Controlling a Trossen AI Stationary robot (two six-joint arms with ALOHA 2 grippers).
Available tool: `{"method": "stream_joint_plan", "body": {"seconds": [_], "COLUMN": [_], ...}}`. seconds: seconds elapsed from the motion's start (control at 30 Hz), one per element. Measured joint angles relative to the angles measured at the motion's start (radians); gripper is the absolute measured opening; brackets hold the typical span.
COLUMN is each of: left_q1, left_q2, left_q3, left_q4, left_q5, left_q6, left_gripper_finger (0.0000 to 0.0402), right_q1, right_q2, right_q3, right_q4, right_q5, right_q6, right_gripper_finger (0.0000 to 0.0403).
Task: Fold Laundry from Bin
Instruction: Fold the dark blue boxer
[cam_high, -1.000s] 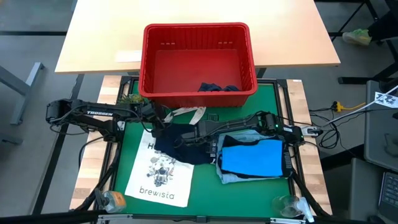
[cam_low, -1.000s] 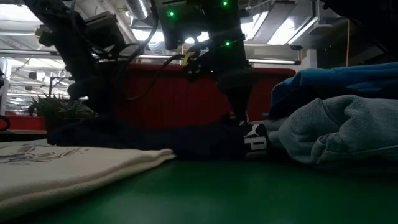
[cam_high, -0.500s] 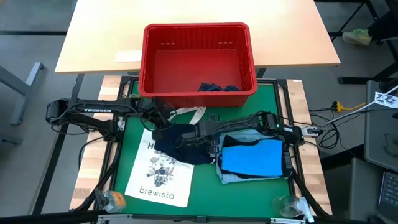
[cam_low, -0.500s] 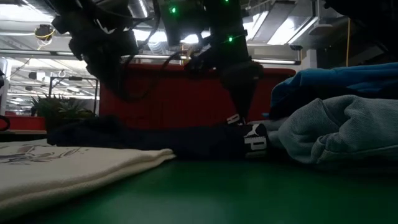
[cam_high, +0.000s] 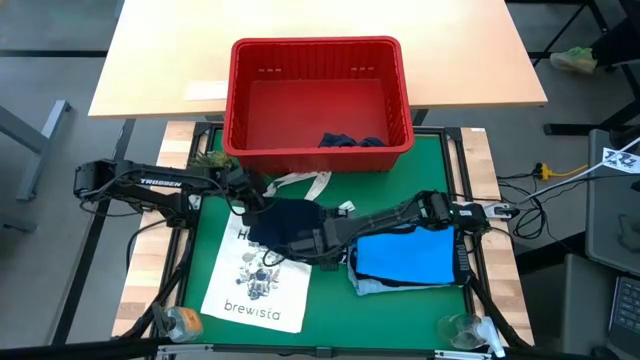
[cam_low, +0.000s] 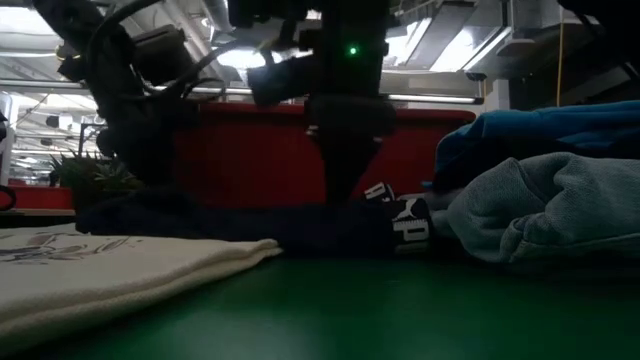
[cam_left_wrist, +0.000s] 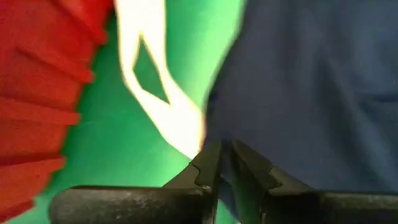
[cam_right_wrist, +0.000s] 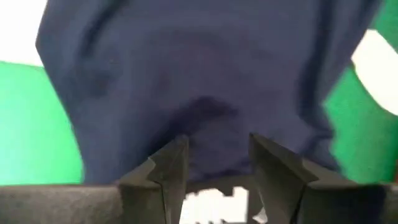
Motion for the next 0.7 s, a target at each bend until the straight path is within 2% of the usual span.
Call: {"method": "stream_joint_plan", "body": {"seconds": [0.2,0.4,0.6,0.7], "left_q1": [0.02,0.055,0.067,0.049], "left_q2": [0.0,0.0,-0.014,-0.033], "left_q3": [-0.061,-0.09,0.006,0.074], "left_q4": [0.049,0.037,-0.105,-0.173], "left_q5": [-0.071,-0.161,-0.149,-0.075], "left_q6": [0.006,0.04,0.003,-0.024], "left_gripper_finger": [0.0016,0.0003,0.0001,0.0001], "right_q1": [0.022,0.021,0.021,0.022], "right_q2": [0.0,0.0,0.001,0.001], "right_q3": [-0.096,-0.125,-0.067,-0.022], "right_q4": [0.094,0.116,0.066,0.043], "right_q5": [-0.079,-0.131,-0.131,-0.129], "right_q6": [0.059,0.059,0.054,0.054], "right_gripper_finger": [0.0168,0.0168,0.0168,0.0168]}}
